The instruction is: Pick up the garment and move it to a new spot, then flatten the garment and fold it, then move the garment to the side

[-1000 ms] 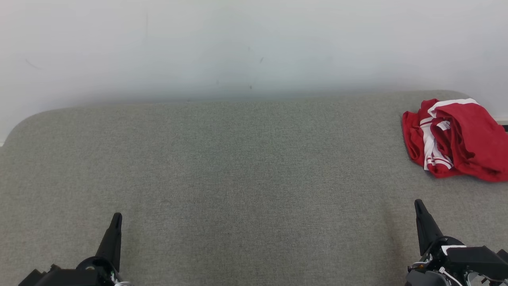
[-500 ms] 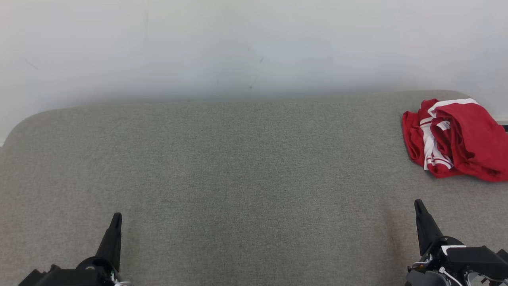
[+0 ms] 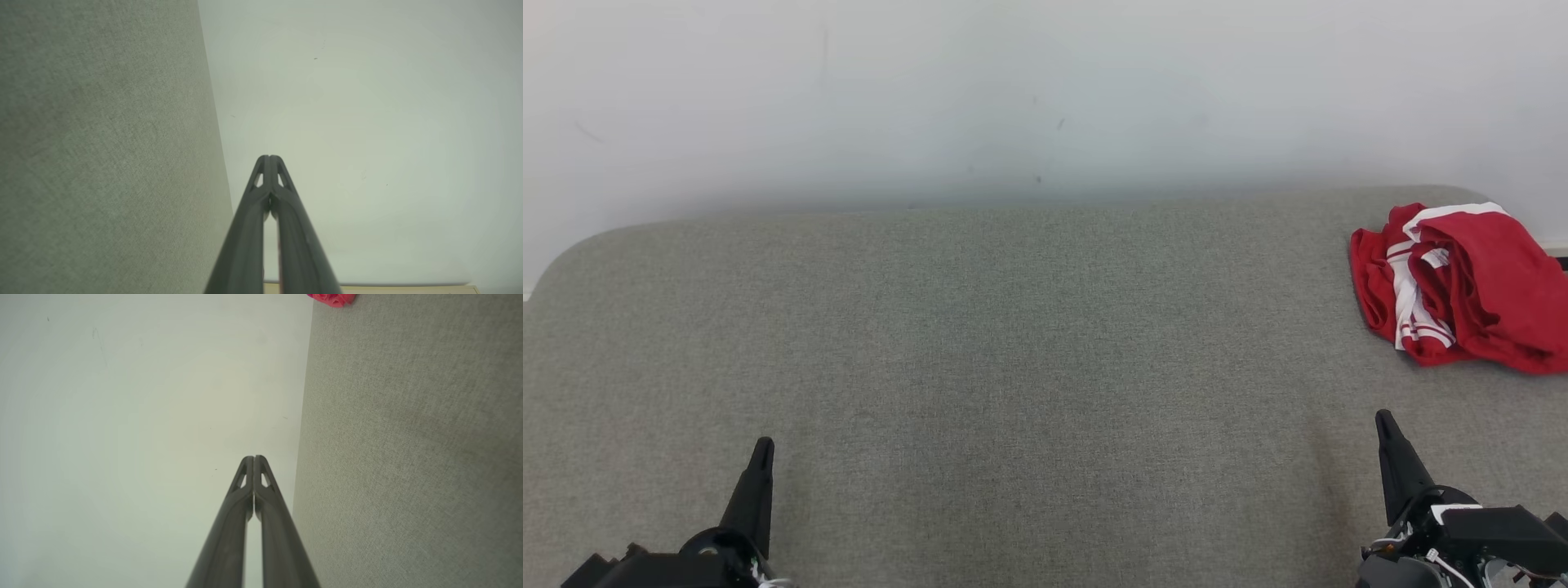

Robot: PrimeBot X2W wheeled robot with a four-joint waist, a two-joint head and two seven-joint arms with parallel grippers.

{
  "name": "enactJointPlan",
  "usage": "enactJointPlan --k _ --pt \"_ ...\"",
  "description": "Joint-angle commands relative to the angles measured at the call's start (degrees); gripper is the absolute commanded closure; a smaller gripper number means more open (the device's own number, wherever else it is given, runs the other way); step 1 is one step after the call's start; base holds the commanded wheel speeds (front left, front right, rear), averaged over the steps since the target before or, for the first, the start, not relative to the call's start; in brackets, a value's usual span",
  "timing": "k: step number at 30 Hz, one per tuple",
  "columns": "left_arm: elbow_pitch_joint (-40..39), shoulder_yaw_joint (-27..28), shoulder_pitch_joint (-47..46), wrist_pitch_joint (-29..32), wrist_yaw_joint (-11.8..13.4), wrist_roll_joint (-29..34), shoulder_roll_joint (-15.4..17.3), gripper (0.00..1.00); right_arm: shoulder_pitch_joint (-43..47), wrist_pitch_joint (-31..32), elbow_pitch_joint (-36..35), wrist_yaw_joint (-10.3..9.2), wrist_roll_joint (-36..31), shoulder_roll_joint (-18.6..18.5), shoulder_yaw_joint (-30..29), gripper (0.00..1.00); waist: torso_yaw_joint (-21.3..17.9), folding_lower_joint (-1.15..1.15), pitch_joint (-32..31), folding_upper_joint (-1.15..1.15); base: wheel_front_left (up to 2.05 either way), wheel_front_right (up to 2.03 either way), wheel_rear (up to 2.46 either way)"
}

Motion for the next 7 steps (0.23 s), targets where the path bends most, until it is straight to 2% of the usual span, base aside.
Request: enactJointPlan --k 1,7 --pt "0.09 0.13 -0.56 0.19 -0.02 -0.24 0.13 1.0 -0.42 0.06 -0.12 -0.12 -0.25 0.12 -0.16 1.0 0.0 0.0 0.0 0.0 0.0 0.0 0.0" --pt "0.08 0.13 -0.56 0.18 -0.02 -0.25 0.13 1.0 -0.42 0.07 -0.12 -0.12 -0.27 0.13 -0.18 1.0 0.0 0.0 0.0 0.0 0.0 0.0 0.0"
